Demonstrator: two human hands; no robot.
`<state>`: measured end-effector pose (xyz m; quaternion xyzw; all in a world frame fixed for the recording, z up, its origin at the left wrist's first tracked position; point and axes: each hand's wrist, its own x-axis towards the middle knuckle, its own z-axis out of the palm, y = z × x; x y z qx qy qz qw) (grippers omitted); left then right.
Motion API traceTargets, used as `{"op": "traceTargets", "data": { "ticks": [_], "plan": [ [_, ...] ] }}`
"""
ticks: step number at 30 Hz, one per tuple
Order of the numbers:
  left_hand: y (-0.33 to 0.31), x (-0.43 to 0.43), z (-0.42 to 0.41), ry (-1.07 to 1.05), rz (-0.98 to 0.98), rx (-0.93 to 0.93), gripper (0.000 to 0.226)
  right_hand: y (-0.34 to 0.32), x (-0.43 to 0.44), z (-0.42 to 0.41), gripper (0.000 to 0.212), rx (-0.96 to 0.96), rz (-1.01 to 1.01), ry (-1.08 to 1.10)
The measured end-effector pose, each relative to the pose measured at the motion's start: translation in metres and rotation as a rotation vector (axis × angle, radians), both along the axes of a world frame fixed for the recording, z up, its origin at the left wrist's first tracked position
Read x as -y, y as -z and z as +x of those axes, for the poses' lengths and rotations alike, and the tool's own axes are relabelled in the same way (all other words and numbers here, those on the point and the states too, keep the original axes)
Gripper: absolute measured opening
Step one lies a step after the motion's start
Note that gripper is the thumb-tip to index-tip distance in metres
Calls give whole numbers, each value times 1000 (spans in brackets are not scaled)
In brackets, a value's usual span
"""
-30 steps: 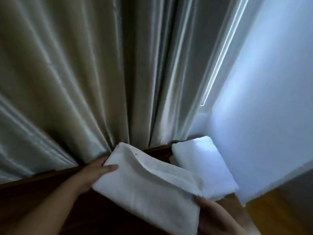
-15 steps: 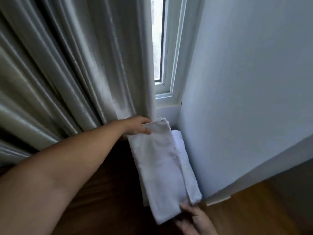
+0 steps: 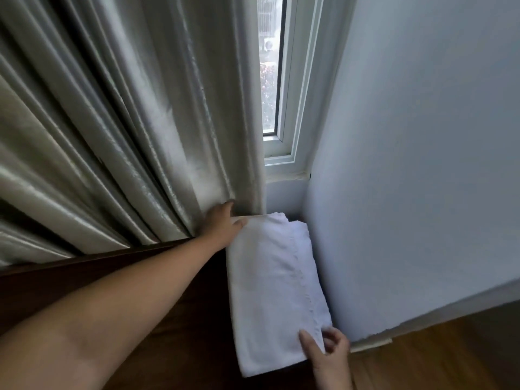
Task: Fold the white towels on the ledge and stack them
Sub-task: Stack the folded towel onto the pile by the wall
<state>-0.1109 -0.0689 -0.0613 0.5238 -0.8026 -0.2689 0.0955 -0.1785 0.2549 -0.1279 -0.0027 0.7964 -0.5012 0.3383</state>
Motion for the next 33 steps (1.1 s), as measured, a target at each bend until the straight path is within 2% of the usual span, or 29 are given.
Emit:
{"op": "traceTargets", "data": {
  "ticks": [1, 3, 5, 6, 10, 15, 19, 23, 28, 30, 33],
  "plan": [
    [8, -10, 7, -151, 73, -93, 59, -9, 4, -3, 96, -182, 38, -56],
    [20, -31, 18, -434, 388, -289, 70, -25, 20, -13, 79, -419, 46, -208],
    [35, -46, 27, -557, 660, -442, 76, -35, 44, -27, 81, -383, 68, -372],
    [39, -51, 31, -551, 711, -470, 71, -36, 55, -34, 81, -325, 90, -431],
    [48, -66, 43, -451, 651, -473, 58, -42, 85, -52, 42, -241, 143, -579],
    [36, -67, 38, -339, 632, -615, 42, -52, 97, -61, 27, -229, 71, -683],
    [25, -54, 28, -364, 611, -737, 49, -63, 107, -64, 30, -268, 36, -628],
    [30, -62, 24, -399, 619, -539, 53, -47, 108, -64, 43, -292, 169, -646],
    [42, -91, 36, -348, 466, -347, 60, -41, 106, -62, 54, -425, 297, -678],
    [46, -105, 39, -321, 448, -313, 58, -41, 109, -61, 52, -443, 277, -683],
    [48, -121, 42, -342, 436, -376, 51, -42, 112, -59, 46, -425, 182, -670]
  ]
}}
